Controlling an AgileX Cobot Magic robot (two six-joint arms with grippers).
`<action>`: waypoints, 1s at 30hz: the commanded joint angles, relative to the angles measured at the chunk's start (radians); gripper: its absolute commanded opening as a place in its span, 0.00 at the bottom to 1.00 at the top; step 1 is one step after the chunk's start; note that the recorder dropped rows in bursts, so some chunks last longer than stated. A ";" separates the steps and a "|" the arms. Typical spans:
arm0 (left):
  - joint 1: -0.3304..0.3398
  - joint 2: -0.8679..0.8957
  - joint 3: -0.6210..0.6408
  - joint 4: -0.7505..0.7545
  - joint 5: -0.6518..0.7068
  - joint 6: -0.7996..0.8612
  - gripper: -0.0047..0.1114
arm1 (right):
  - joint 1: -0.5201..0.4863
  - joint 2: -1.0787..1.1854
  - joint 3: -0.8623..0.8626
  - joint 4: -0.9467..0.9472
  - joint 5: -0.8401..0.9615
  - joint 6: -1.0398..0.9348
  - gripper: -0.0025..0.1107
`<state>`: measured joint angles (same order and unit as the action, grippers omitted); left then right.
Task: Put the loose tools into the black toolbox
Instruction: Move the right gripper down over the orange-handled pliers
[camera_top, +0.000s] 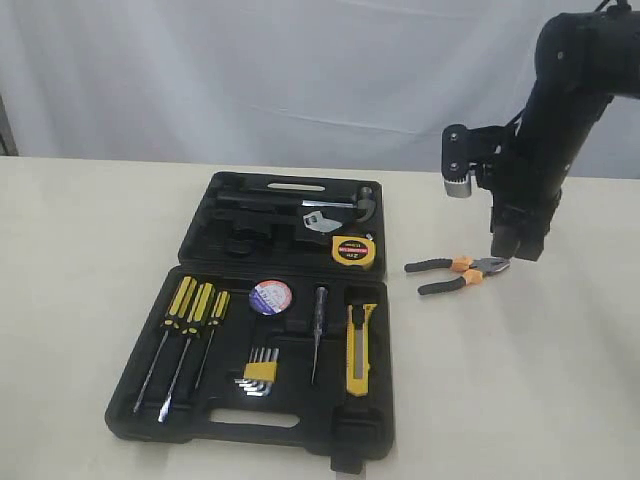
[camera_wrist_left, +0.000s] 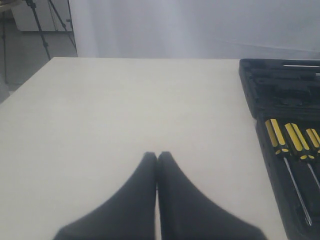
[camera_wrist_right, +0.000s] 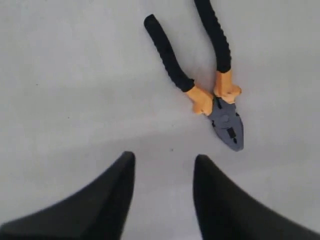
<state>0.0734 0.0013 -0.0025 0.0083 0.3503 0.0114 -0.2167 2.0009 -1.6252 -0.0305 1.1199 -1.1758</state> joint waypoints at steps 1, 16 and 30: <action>-0.005 -0.001 0.003 -0.008 -0.008 -0.004 0.04 | -0.001 0.010 -0.001 -0.027 -0.058 -0.024 0.55; -0.005 -0.001 0.003 -0.008 -0.008 -0.004 0.04 | -0.001 0.010 -0.001 -0.048 -0.119 -0.024 0.56; -0.005 -0.001 0.003 -0.008 -0.008 -0.004 0.04 | -0.130 0.124 -0.002 0.189 -0.190 -0.565 0.56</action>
<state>0.0734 0.0013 -0.0025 0.0083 0.3503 0.0114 -0.3196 2.1186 -1.6252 0.0734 0.9599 -1.5951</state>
